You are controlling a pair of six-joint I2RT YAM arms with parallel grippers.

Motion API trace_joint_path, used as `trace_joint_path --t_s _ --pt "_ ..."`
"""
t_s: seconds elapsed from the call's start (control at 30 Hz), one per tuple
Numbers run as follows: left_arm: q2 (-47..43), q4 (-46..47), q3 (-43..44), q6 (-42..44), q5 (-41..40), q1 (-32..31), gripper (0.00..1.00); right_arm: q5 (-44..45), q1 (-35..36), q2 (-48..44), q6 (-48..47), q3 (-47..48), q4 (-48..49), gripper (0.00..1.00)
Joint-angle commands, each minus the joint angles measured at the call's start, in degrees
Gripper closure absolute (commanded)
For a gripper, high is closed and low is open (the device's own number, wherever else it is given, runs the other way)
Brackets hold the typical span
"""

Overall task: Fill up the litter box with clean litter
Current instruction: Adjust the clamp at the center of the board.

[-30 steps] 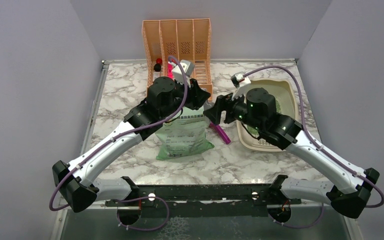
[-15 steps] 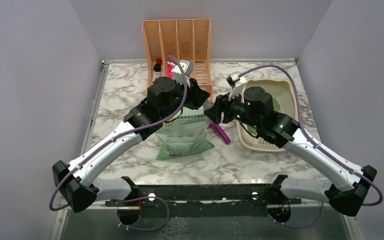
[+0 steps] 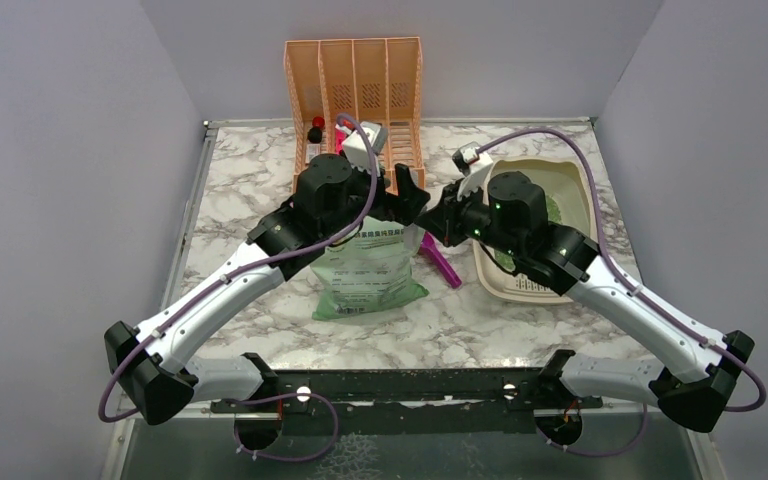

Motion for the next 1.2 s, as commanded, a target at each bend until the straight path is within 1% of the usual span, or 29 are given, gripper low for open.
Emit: trace_joint_path --t_s 0.0,0.07,0.1,0.13,0.2,0.27,0.3,0.33,0.47,0.53,0.6,0.67,0.83,0.97,1.17 --pt "-0.9 -4.61 2.19 4.95 0.36 2.51 0.01 4.38 -0.12 0.6 -0.58 2.95 -2.47 0.99" --pt "-2.03 -6.07 1.74 7.7 4.51 6.14 0.01 6.93 -0.28 0.86 -1.54 3.2 -4.1 0.99" --pt "-2.71 -6.63 1.05 9.54 8.01 8.49 0.01 7.68 -0.61 0.8 -2.18 3.14 -4.62 0.99" --pt "-3.35 -7.28 0.32 12.81 13.67 11.21 0.01 7.87 -1.31 0.6 -2.83 3.0 -4.76 0.99" --pt "-4.68 -9.47 -1.24 19.91 21.2 15.55 0.01 6.32 -4.51 0.38 -4.19 2.9 -5.18 0.99" --pt "-6.93 -12.6 -3.71 30.63 28.95 17.4 0.01 3.01 -8.96 0.46 -5.59 3.38 -6.0 0.99" --pt "-7.84 -14.78 -4.77 36.14 32.86 17.53 0.01 0.52 -11.01 0.45 -6.46 3.72 -6.35 0.99" --pt "-8.67 -16.68 -5.72 40.93 35.11 17.55 0.01 -3.02 -12.87 0.5 -7.79 4.26 -6.58 0.99" --pt "-10.71 -18.75 -10.9 51.67 35.12 17.55 0.01 -13.26 -14.06 0.69 -15.6 6.25 -6.51 0.99" --pt "-10.34 -22.04 -12.48 58.31 37.5 17.55 0.01 -15.74 -14.05 0.7 -18.85 7.01 -6.1 0.99" --pt "-9.95 -22.56 -13.4 60.13 35.8 17.59 0.01 -16.92 -14.06 0.85 -22.02 8.16 -6.66 0.99" --pt "-9.21 -24.24 -13.82 64.66 35.81 17.55 0.01 -18.29 -14.06 1.15 -24.53 9.31 -7.53 0.99" --pt "-6.82 -24.77 -13.32 69.05 30.95 17.55 0.01 -25.16 -14.04 1.29 -30.61 9.53 -8.59 0.99" --pt "-4.73 -25.04 -12.44 71.21 27.16 17.55 0.01 -27.07 -14.06 1.11 -34.76 8.46 -9.02 0.99" --pt "-2.05 -25.98 -13.66 71.97 27.79 17.69 0.01 -28.13 -14.02 -0.06 -37.56 6.87 -6.66 0.99"
